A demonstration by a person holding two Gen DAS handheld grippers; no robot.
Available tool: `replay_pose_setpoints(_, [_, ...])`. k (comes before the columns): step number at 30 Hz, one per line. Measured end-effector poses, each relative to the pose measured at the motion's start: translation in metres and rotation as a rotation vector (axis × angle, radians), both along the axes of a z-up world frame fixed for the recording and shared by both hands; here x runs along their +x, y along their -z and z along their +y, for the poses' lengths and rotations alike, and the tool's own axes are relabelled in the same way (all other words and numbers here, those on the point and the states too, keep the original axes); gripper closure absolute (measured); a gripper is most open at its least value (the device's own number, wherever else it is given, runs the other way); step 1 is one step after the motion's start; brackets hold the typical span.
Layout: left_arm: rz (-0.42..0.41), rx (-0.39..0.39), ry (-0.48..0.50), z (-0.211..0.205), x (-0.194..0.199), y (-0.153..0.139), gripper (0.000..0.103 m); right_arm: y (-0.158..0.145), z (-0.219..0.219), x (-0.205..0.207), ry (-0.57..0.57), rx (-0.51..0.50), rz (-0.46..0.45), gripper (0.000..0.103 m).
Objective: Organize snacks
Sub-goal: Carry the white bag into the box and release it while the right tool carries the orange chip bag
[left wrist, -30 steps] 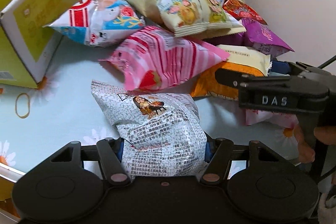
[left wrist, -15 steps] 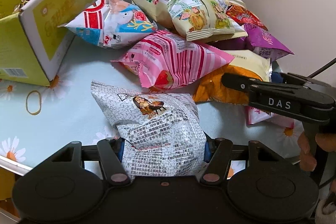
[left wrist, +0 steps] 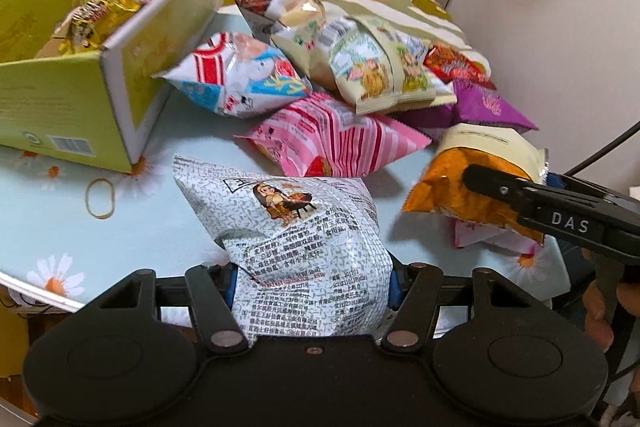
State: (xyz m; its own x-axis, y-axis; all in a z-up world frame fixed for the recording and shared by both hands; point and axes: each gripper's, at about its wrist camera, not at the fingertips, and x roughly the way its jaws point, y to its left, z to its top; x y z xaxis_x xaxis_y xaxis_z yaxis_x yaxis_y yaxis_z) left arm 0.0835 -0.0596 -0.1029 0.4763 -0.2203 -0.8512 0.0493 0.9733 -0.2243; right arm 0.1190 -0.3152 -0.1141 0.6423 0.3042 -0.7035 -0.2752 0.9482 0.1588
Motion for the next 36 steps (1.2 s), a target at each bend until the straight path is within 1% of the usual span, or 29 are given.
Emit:
replay_pose_setpoints(7, [-0.06,-0.013,-0.046,0.016,-0.009,-0.032,0.037,-0.03,-0.002,-0.007,0.016,0.008,-0.031,0.022])
replay_pose_setpoints(13, [-0.148,-0.026,-0.1,0.05,-0.002,-0.069,0.037,-0.061,0.016,-0.004,-0.02,0.018,-0.085,0.022])
replay_pose_setpoints(18, [-0.214,-0.01,-0.136,0.093,0.021,-0.096,0.037,-0.085,0.044,0.005,-0.046,0.031,-0.129,0.022])
replay_pose_setpoints(22, [-0.241,0.001,-0.148,0.132,0.046,-0.111,0.037,-0.101,0.078,0.019,-0.045,0.054,-0.149,0.022])
replay_pose_setpoints(26, [-0.244,0.003,-0.154,0.176,0.076,-0.117,0.037,-0.112,0.124,0.036,-0.059,0.065,-0.161,0.022])
replay_pose_setpoints(29, [-0.23,-0.001,-0.14,0.204,0.095,-0.113,0.037,-0.117,0.159,0.049,-0.067,0.07,-0.163,0.022])
replay_pose_setpoints(32, [-0.2,-0.003,-0.11,0.228,0.116,-0.105,0.037,-0.118,0.195,0.063,-0.061,0.077,-0.15,0.022])
replay_pose_setpoints(36, [-0.143,0.0,-0.049,0.25,0.139,-0.086,0.037,-0.116,0.238,0.079,-0.033,0.077,-0.118,0.022])
